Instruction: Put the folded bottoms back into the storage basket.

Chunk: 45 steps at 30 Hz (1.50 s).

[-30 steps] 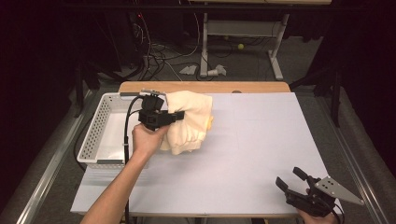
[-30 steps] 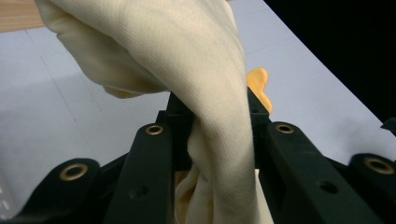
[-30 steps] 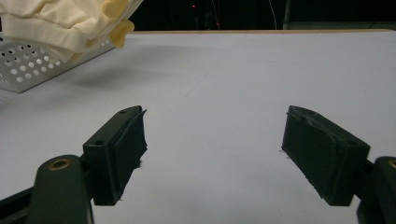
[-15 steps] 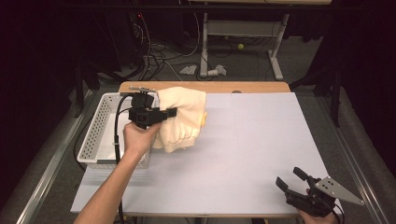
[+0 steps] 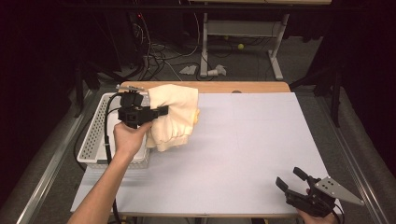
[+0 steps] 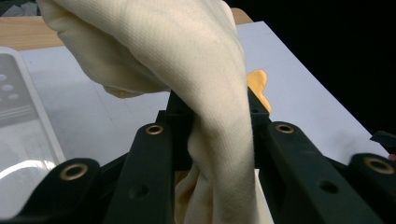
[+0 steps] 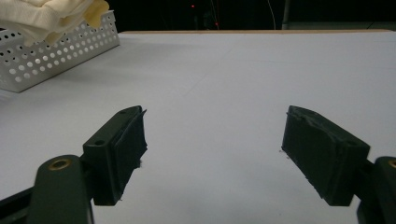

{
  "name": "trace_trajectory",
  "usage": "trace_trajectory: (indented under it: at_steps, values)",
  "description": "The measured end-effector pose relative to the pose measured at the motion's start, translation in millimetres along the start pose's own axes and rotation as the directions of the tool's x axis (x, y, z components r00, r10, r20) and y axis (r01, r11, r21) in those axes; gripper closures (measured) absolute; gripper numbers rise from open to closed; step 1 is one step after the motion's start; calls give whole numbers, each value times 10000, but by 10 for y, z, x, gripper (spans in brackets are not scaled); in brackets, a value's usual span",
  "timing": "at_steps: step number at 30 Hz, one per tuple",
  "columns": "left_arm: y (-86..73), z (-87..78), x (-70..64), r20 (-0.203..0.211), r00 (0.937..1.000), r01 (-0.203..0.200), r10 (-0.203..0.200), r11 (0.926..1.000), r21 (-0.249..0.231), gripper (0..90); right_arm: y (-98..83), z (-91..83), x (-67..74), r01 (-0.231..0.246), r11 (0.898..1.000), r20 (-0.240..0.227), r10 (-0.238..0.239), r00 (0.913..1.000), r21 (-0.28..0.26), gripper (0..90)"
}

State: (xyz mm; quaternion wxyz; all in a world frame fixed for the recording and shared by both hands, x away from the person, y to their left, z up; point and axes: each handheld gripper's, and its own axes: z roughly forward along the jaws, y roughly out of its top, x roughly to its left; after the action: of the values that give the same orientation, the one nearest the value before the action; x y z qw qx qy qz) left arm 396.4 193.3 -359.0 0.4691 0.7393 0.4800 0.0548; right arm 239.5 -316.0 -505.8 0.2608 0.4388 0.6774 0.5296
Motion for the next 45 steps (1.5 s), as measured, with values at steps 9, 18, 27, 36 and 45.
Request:
trace_trajectory:
  at_steps: [9,18,27,36,45]
  values:
    - [-9,-76,65,-67,9999,132,-133,9998,-129,699,-1,-2,-4,-48,10000,18,48,10000,-1,220]
    - [-15,-195,124,-196,9993,298,-304,9991,-294,699,-1,-3,-3,-38,10000,18,38,10000,8,220]
    - [-30,-286,182,-353,9986,381,-395,9984,-413,699,-1,-3,-1,-37,10000,22,37,10000,14,221]
    - [-56,-429,266,-540,9968,553,-588,9964,-646,698,0,-5,0,-14,10000,28,14,10000,1,221]
    - [-85,-563,334,-775,9945,642,-710,9942,-863,697,0,-3,1,-27,10000,28,27,10000,17,220]
